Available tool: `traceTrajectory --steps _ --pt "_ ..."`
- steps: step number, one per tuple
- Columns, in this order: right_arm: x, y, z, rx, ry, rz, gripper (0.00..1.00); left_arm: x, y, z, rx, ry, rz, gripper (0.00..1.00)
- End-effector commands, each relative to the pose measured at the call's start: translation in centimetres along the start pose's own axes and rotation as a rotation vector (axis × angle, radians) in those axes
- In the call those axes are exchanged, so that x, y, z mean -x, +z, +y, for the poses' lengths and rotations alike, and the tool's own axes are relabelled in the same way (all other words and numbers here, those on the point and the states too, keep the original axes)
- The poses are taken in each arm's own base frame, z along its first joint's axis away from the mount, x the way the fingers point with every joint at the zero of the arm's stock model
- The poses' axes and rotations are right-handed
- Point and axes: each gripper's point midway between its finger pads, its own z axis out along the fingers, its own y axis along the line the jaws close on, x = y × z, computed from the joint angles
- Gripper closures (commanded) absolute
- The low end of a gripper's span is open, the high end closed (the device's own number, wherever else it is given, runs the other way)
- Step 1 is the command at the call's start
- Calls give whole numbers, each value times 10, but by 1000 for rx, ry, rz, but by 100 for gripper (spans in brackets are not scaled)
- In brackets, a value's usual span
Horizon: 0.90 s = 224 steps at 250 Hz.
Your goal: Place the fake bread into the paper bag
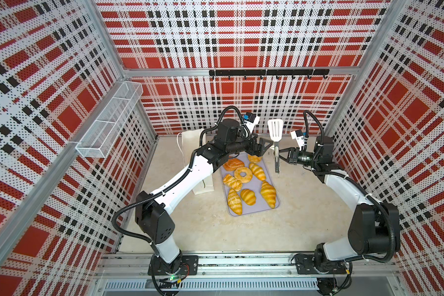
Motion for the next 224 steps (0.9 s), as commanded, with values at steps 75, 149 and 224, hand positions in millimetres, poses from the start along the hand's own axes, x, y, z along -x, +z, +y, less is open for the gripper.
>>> traceTrajectory --steps 75,149,224 --pt "3 18 27 150 -41 38 91 14 6 -24 -163 29 -19 13" --pt "-1 23 33 165 -38 55 90 14 11 -29 -200 39 -5 25" --pt "-4 25 33 170 -25 67 90 14 11 -33 -231 47 0 42"
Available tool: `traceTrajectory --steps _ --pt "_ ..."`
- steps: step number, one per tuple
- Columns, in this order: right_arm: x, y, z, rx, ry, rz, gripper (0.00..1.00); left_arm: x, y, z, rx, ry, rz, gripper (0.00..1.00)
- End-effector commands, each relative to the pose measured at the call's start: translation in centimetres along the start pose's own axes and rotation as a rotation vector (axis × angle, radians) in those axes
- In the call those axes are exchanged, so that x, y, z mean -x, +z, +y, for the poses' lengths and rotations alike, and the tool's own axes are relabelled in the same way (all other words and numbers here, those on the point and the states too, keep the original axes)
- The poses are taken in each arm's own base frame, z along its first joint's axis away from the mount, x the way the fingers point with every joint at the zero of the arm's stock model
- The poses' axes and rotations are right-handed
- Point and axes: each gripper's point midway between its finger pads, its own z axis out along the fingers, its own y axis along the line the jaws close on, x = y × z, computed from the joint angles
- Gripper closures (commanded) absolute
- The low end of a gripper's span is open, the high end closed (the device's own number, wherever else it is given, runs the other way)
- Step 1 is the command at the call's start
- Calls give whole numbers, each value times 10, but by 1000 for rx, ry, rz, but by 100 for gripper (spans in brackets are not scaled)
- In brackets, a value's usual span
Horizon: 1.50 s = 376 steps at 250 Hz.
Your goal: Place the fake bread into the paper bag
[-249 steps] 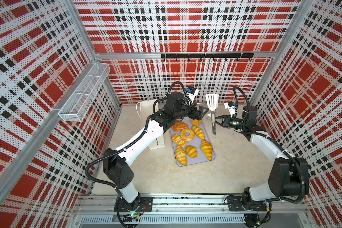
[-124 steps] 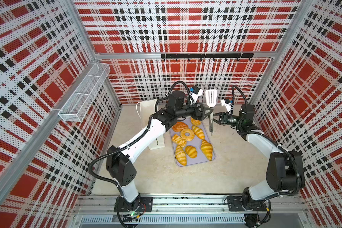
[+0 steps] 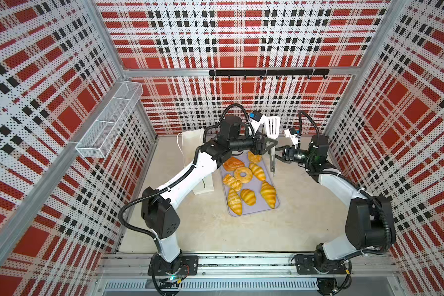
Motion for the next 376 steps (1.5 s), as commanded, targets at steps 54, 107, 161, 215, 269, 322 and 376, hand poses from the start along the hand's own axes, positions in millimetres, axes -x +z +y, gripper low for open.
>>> traceTrajectory --steps 54,107,161,215,269,322,376 --pt "4 5 10 40 -63 12 90 8 3 -7 -54 18 -14 48" --pt "3 5 11 44 -60 18 90 9 6 -10 -80 17 -14 57" --pt "0 5 11 45 -56 26 90 12 6 -11 -89 19 -21 73" --pt "1 5 13 43 -65 23 89 16 5 -15 -104 27 -32 90" --pt "5 0 13 -10 -116 -9 63 18 2 -20 -120 40 -43 93" --pt "16 -29 18 -62 -180 -98 34 22 -5 -24 -127 58 -60 93" --pt "11 -45 42 26 -250 -140 12 29 -8 -31 -152 71 -83 93"
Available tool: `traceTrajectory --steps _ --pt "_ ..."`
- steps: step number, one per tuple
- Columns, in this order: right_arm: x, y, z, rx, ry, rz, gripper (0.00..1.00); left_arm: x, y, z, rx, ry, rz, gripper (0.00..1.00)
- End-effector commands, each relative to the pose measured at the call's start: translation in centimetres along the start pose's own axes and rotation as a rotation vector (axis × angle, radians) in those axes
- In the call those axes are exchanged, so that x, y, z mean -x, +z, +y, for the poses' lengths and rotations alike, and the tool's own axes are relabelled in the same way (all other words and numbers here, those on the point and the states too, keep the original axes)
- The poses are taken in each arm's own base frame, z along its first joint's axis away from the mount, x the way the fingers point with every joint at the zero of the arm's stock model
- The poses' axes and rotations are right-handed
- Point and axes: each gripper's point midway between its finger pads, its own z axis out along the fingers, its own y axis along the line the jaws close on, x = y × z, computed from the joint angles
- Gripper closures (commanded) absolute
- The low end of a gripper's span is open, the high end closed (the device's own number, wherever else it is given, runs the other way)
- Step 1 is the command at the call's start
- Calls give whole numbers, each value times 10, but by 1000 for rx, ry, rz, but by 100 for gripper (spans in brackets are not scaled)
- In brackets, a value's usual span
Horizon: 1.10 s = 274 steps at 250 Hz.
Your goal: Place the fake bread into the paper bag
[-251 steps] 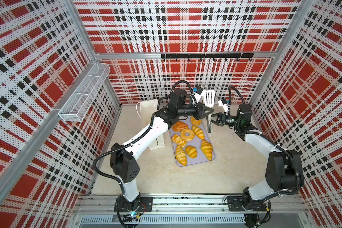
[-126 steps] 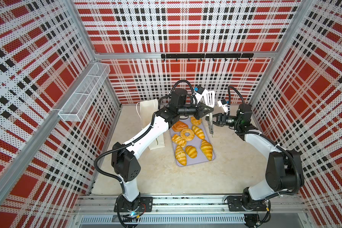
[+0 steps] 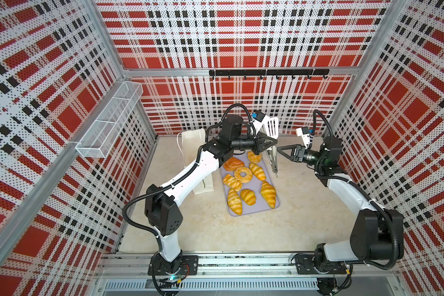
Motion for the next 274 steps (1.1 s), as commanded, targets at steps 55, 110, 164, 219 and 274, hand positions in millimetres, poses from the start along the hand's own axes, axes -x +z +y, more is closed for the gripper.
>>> traceTrajectory --steps 55,110,164,219,274 --pt "-5 -6 40 182 -95 -38 7 32 -11 -31 -73 83 -92 93" --pt "-12 10 45 234 -93 -14 7 31 -6 -40 -92 95 -93 93" --pt "-12 20 38 219 -92 -12 9 31 -2 -49 -111 104 -98 93" --pt "-8 25 40 220 -103 -17 11 28 5 -54 -131 101 -94 93" --pt "-6 26 40 212 -108 -28 13 23 12 -55 -143 88 -93 93"
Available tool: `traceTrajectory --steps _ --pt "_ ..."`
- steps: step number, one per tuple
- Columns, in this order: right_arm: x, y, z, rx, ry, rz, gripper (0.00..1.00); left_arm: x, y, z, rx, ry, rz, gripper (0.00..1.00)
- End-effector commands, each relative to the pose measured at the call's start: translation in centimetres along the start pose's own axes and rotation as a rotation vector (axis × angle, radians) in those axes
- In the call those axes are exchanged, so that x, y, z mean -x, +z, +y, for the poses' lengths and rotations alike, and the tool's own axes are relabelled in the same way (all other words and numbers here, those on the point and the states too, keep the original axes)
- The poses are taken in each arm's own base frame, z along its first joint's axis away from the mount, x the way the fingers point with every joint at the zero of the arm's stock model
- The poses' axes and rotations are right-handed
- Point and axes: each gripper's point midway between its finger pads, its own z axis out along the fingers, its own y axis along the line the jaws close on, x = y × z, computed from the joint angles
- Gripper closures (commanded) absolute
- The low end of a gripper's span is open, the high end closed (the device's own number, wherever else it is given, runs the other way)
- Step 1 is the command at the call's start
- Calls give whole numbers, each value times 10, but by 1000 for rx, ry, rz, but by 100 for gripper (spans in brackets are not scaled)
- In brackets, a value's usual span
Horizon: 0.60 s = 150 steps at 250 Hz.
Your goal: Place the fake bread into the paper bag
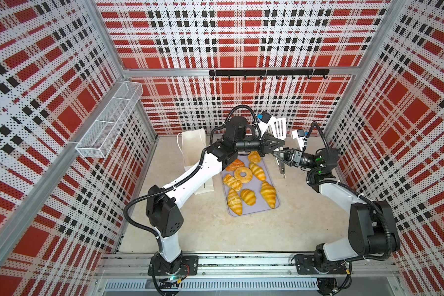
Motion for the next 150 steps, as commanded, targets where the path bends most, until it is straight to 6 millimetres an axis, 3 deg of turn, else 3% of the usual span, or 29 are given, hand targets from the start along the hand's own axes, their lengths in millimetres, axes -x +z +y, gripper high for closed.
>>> traceTrajectory --steps 1,150 --pt "9 3 2 2 -45 -22 13 16 1 -20 -54 39 -50 93" --pt "20 5 5 -3 -63 -46 12 8 10 -24 -98 1 -61 93"
